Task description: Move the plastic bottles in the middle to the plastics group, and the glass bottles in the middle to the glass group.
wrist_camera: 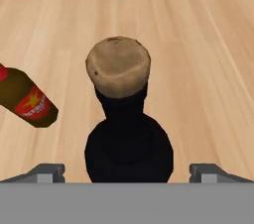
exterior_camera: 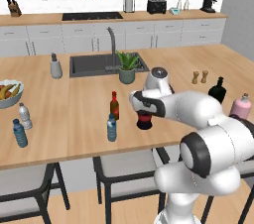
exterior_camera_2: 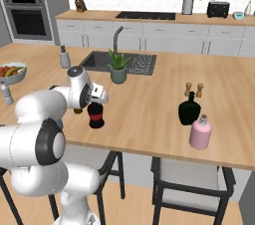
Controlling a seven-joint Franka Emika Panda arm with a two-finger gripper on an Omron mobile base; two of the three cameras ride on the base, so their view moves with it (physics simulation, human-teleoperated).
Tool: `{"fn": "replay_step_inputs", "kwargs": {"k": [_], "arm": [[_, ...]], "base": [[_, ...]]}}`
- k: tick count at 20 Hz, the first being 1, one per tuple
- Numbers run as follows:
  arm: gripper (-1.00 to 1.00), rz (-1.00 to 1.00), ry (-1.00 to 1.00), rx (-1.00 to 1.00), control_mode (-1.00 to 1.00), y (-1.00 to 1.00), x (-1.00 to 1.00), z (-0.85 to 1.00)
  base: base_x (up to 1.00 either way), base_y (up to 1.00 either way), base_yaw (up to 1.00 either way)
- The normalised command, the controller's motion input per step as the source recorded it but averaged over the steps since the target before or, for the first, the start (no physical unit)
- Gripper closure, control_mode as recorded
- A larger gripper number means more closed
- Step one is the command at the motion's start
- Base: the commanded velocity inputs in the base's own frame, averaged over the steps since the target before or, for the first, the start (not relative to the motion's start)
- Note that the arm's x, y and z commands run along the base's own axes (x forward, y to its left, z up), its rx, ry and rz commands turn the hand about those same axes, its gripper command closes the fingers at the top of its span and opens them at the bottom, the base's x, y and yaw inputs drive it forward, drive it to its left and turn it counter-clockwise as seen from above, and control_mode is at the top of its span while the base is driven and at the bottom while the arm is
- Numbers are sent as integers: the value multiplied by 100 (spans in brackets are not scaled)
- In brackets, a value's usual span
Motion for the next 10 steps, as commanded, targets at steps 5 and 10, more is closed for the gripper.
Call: {"fn": "replay_step_inputs", "kwargs": {"k": [5, 10], "arm": [[-100, 2, 0, 0, -100, 0, 20, -15], [-100, 3, 0, 0, -100, 0, 18, -7]], "base": [[0, 0, 0], [0, 0, 0]]}}
